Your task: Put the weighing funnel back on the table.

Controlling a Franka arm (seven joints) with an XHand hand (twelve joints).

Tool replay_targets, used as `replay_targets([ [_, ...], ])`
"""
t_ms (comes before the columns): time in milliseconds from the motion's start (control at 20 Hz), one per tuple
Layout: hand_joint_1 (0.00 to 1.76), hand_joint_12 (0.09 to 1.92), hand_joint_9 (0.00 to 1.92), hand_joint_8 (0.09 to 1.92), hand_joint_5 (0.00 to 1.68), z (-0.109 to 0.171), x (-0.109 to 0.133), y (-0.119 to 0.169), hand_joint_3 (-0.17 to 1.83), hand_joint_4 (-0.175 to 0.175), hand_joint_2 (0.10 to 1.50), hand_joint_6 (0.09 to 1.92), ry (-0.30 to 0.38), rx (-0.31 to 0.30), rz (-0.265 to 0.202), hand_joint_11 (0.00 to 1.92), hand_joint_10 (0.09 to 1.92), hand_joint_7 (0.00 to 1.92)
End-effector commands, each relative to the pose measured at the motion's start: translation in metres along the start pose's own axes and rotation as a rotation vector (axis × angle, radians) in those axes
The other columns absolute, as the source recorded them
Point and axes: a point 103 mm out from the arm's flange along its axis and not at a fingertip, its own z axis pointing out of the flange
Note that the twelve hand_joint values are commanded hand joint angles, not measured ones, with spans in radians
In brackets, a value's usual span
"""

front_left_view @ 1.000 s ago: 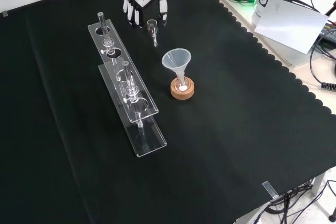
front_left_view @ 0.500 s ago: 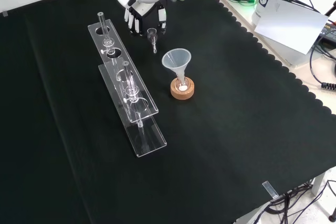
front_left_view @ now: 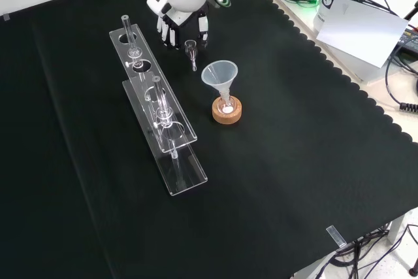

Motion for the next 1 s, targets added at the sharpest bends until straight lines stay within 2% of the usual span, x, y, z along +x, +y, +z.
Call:
replay_targets([
  [50,1.11,1.11,0.97,0.57,1.23,0.003,0.001,0.003,0.65,0.175,0.68,0.74,-0.025,-0.006,0.008,0.77,0.33,0.7],
  [750,1.11,1.1,0.96,0.57,1.23,0.004,0.003,0.012,0.64,0.175,0.68,0.75,-0.057,0.003,0.015,0.77,0.33,0.68],
  [1000,1.11,1.1,0.95,0.57,1.23,0.005,0.007,0.018,0.64,0.175,0.68,0.75,-0.095,0.011,0.014,0.76,0.33,0.68],
])
